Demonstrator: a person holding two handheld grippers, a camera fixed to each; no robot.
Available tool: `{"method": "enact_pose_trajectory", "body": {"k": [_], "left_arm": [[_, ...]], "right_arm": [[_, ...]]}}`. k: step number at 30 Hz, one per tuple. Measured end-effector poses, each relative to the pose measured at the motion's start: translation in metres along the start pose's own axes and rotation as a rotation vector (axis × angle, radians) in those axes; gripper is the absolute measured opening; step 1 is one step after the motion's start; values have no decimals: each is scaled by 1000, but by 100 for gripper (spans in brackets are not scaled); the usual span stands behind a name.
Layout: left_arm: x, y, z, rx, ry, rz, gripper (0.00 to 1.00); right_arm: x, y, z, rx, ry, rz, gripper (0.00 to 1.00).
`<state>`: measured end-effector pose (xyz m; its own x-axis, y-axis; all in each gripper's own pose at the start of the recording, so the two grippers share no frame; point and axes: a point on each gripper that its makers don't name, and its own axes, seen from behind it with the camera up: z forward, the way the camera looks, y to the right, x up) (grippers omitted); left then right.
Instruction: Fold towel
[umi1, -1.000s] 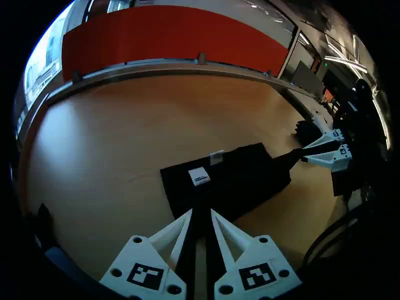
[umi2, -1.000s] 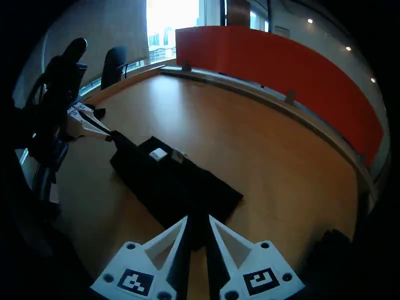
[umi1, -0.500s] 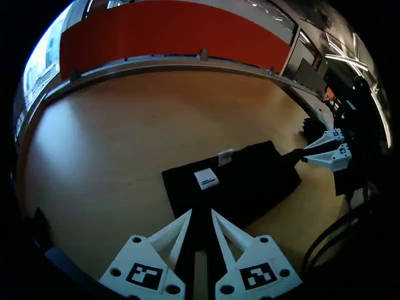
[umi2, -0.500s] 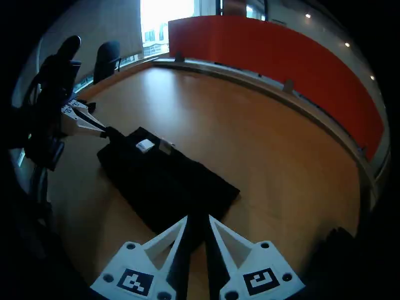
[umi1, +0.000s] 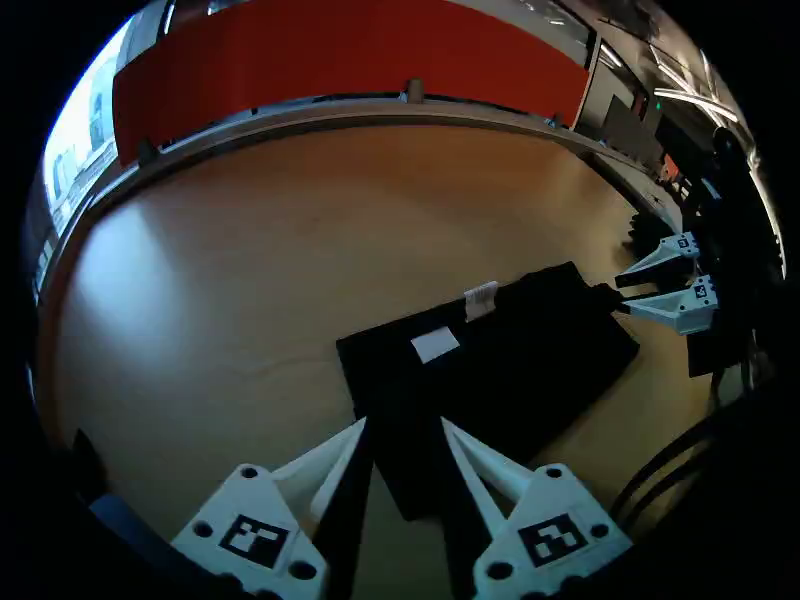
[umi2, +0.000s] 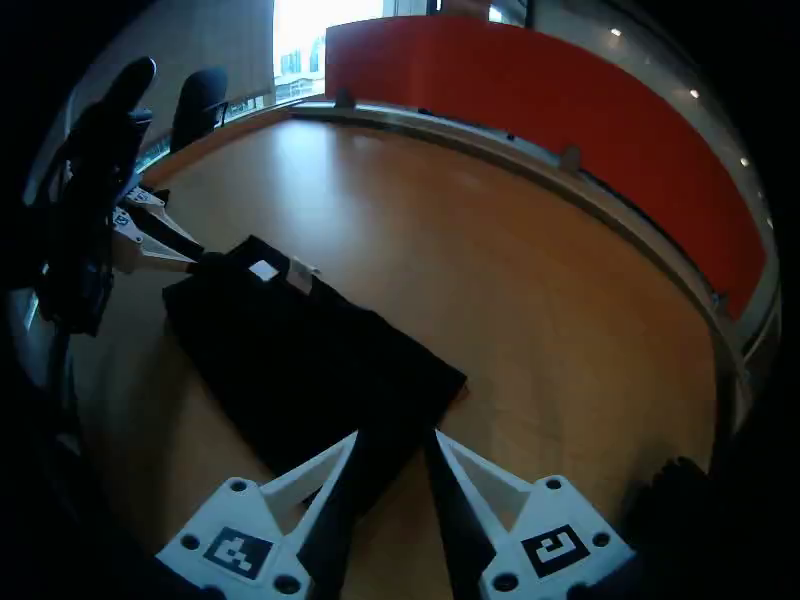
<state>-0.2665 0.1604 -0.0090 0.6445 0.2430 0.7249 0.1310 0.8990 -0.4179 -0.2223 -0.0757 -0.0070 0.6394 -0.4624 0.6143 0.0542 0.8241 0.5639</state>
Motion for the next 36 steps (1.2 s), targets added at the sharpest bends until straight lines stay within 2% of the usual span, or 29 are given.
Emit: {"method": "enact_pose_trajectory", "body": {"k": [4,11,21,30,32,35,36], "left_arm": [[1,-4,3,16,-1,9,52],[4,-11,5,39,-2,15,59],[8,-19,4,57,-1,19,59],[17,-26,-8,74,28,5,59],[18,-28,-12,75,33,-5,64],[16,-29,-16,74,36,-22,75],[15,-29,-17,75,37,-27,81]], "right_arm": [[-1,4,5,-10,-4,7,62],[-3,14,8,-33,-12,1,66],[0,20,10,-38,-14,2,66],[3,24,12,-35,-15,-5,67],[4,25,12,-36,-13,-6,74],[5,25,12,-34,-8,-5,96],[5,25,11,-33,-7,-5,100]]}}
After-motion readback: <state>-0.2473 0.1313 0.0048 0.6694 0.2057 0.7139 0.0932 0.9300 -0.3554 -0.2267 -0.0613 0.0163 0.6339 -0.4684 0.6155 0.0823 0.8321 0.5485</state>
